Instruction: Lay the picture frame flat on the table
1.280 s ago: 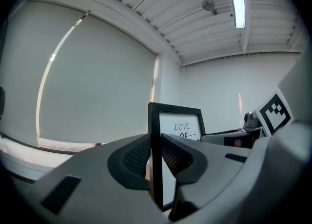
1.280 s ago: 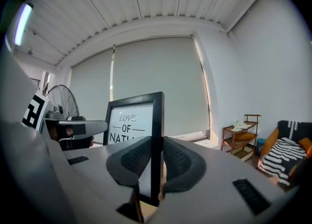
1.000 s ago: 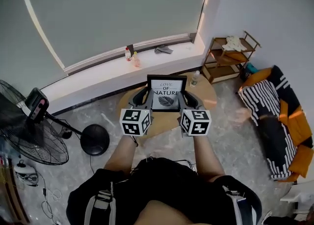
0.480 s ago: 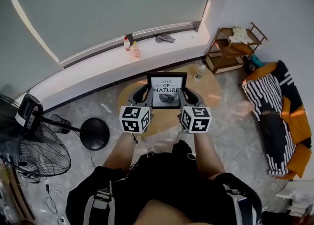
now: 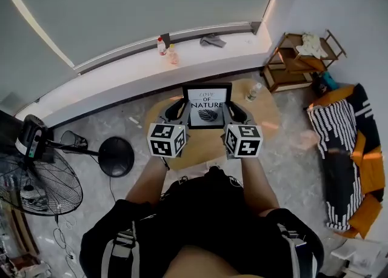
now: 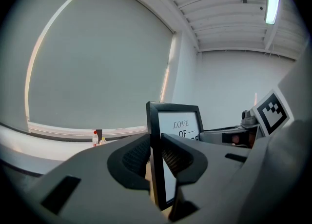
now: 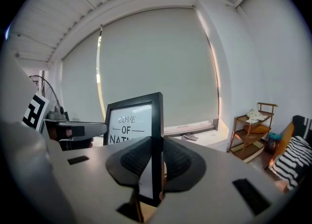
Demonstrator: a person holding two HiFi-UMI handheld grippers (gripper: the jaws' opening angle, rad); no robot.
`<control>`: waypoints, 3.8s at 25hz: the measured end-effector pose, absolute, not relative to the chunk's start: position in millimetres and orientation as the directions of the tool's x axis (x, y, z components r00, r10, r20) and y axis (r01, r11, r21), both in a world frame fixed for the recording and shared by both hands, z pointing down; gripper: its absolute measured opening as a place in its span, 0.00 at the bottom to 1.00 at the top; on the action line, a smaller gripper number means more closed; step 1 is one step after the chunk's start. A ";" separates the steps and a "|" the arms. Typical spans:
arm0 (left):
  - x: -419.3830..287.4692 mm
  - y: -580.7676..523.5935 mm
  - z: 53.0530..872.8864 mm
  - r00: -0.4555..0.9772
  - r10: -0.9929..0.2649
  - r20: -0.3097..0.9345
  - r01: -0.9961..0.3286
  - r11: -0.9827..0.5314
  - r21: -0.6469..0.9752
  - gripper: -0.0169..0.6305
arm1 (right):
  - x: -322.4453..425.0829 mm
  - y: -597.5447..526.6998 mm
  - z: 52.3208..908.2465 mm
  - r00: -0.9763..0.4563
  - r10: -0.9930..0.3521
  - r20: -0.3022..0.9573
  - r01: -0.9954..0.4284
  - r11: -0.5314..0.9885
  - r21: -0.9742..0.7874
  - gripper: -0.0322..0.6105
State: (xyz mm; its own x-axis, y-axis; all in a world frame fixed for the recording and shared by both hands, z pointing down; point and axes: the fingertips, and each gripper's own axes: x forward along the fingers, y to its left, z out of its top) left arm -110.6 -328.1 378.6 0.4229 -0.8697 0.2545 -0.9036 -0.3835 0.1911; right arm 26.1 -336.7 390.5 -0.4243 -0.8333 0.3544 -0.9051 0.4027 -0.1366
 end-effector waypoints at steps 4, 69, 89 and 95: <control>-106.6 -362.0 392.2 0.390 -0.877 0.281 -0.917 -0.344 0.201 0.15 | 29.8 -374.5 404.1 -0.456 -0.805 0.380 -0.889 0.434 -0.146 0.19; -71.6 -418.2 1024.7 0.348 -0.328 0.878 -0.880 0.209 0.426 0.11 | 64.3 -468.8 1031.8 -0.354 0.074 0.932 -0.831 0.431 -0.350 0.19; -132.5 -372.9 850.3 0.170 -0.586 0.792 -0.895 0.246 0.373 0.06 | 25.8 -463.9 841.0 -0.507 -0.369 0.779 -0.771 0.598 -0.219 0.10; -126.4 -289.6 664.5 0.083 -0.761 0.644 -0.945 0.145 0.292 0.06 | 28.0 -377.2 676.0 -0.583 -0.536 0.610 -0.752 0.640 -0.156 0.07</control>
State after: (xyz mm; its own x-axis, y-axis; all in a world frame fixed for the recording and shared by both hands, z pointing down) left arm -126.4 -289.6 664.5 0.0826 -0.7607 0.6438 -0.9454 0.1445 0.2922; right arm 28.0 -377.2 676.0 -0.5831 -0.5362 0.6103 -0.7522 0.6402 -0.1562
